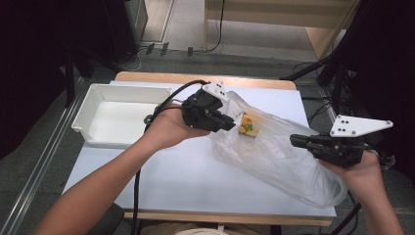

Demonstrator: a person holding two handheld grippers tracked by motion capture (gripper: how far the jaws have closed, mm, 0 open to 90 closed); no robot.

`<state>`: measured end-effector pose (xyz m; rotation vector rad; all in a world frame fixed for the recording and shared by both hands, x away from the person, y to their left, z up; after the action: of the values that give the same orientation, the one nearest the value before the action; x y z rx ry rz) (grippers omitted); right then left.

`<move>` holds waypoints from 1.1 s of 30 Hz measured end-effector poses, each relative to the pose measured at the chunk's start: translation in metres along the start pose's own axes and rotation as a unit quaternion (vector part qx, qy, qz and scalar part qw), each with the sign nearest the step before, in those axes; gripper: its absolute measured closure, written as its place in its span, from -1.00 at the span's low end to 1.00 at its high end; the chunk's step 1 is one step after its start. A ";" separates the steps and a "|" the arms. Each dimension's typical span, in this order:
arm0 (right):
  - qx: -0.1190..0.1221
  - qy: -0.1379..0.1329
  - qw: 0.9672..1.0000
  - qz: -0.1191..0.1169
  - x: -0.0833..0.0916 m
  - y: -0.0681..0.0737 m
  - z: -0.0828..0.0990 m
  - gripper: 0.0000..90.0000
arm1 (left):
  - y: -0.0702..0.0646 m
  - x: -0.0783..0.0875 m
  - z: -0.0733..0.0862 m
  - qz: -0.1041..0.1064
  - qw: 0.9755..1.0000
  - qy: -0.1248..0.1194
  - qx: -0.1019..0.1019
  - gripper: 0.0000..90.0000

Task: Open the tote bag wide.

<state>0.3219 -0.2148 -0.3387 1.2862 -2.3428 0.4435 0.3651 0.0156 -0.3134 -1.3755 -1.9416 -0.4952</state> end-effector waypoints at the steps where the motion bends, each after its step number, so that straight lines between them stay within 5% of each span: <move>1: 0.000 0.004 1.000 0.001 -0.006 -0.005 0.001 0.97 | 0.003 -0.002 0.000 -0.001 1.000 0.000 0.002 0.81; 16: 0.000 0.015 1.000 0.012 -0.037 -0.052 -0.011 0.96 | 0.047 -0.026 0.001 -0.028 0.999 0.004 0.028 0.78; 33: -0.033 0.021 0.999 0.028 -0.079 -0.103 -0.002 0.96 | 0.095 -0.055 0.004 -0.039 0.997 -0.013 0.069 0.77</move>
<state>0.4482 -0.2109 -0.3699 1.1726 -2.3436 0.4040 0.4628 0.0169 -0.3638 -1.2281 -2.0178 -0.3729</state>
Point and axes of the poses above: each handheld gripper's, and its own axes: x roughly backward along the jaws, z roughly out of its underside, y roughly to its left, the point moved 8 cm from there along -x, roughly forward along the jaws, and after that the axes turned 4 degrees about x, right-handed, at the moved point
